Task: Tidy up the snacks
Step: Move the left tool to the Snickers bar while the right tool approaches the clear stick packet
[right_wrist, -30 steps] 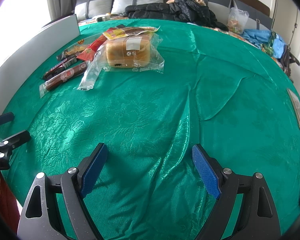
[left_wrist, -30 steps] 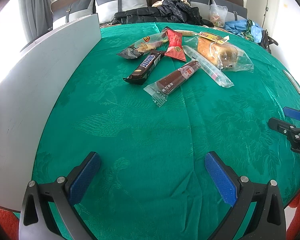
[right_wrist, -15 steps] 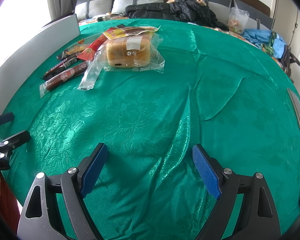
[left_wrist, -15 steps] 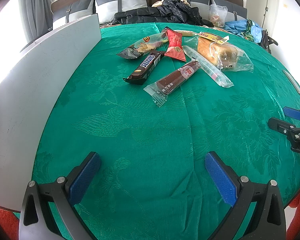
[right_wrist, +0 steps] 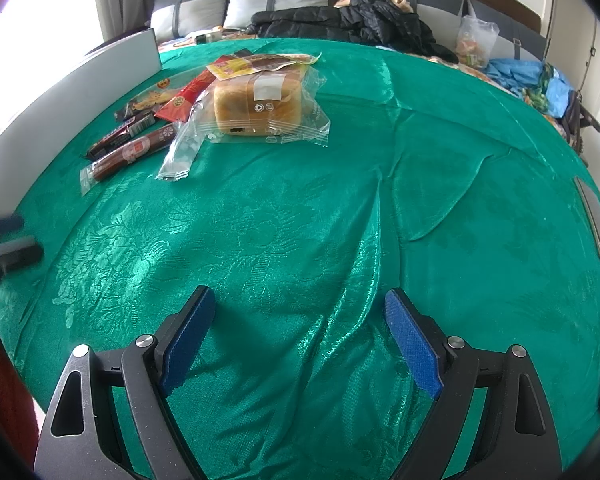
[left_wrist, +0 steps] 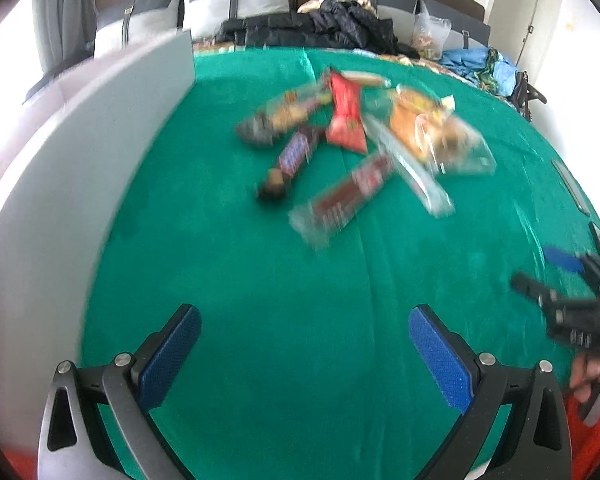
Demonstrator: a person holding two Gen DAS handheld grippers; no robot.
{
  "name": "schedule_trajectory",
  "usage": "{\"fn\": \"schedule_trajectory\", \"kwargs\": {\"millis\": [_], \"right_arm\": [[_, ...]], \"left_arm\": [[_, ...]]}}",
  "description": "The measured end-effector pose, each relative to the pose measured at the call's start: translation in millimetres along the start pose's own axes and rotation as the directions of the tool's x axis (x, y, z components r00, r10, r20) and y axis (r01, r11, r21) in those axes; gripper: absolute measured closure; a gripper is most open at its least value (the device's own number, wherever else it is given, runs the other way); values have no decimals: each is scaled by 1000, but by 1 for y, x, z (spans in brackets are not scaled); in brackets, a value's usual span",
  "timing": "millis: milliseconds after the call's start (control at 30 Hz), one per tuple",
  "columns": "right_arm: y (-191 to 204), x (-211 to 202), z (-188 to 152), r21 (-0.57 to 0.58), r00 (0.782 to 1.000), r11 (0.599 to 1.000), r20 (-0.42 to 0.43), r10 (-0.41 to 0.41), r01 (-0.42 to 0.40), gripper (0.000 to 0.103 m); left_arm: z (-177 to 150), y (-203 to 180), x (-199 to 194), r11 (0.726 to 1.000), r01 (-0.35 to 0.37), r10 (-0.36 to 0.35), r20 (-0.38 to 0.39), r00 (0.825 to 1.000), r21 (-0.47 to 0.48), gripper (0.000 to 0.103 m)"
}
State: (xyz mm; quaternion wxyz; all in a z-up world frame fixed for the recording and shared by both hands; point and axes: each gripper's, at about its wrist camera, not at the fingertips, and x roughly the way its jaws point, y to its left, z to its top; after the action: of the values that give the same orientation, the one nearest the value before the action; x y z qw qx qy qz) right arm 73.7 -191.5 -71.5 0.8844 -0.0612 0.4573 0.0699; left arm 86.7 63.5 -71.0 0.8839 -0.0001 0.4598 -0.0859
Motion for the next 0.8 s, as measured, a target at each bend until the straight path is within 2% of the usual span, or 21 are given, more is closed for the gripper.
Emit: {"fn": "schedule_trajectory", "kwargs": {"millis": [67, 167, 233, 267, 333, 367, 433, 467, 500, 533, 633, 800], "right_arm": [[0, 0, 0, 0, 1000, 1000, 0, 0, 0, 14], [0, 0, 0, 0, 1000, 1000, 0, 0, 0, 14], [0, 0, 0, 0, 1000, 1000, 0, 0, 0, 14], [0, 0, 0, 0, 1000, 1000, -1, 0, 0, 14], [0, 0, 0, -1, 1000, 1000, 0, 1, -1, 14], [0, 0, 0, -1, 1000, 1000, 0, 0, 0, 14], [1, -1, 0, -2, 1000, 1000, 3, 1, -1, 14], [1, 0, 0, -2, 1000, 1000, 3, 1, -1, 14], [2, 0, 0, -3, 1000, 1000, 3, 2, -2, 14], [2, 0, 0, -4, 1000, 1000, 3, 2, -2, 14], [2, 0, 0, -4, 1000, 1000, 1, 3, -3, 14], [2, -1, -1, -6, 1000, 1000, -5, 5, -5, 14]], "left_arm": [[30, 6, 3, 1000, -19, 19, 19, 1000, 1, 5], [65, 14, 19, 1000, -29, 29, 5, 1000, -11, 12], [88, 16, 39, 1000, -30, 30, -27, 999, -7, 23], [96, 15, 51, 1000, -25, 24, -51, 998, -4, 25], [103, 13, 71, 1000, -14, 14, -100, 995, 0, 36], [105, 12, 78, 1000, -14, 15, -118, 993, 4, 40], [105, 9, 92, 1000, -15, 16, -151, 988, 11, 58], [104, 7, 91, 999, -30, 33, -131, 991, 21, 61], [104, 6, 90, 999, -27, 29, -122, 992, 21, 77], [102, 6, 89, 999, -39, 41, -112, 993, 18, 83], [92, 8, 80, 999, -35, 33, -112, 993, -16, 86], [40, 14, 45, 993, -64, 53, -115, 992, -98, 86]]}}
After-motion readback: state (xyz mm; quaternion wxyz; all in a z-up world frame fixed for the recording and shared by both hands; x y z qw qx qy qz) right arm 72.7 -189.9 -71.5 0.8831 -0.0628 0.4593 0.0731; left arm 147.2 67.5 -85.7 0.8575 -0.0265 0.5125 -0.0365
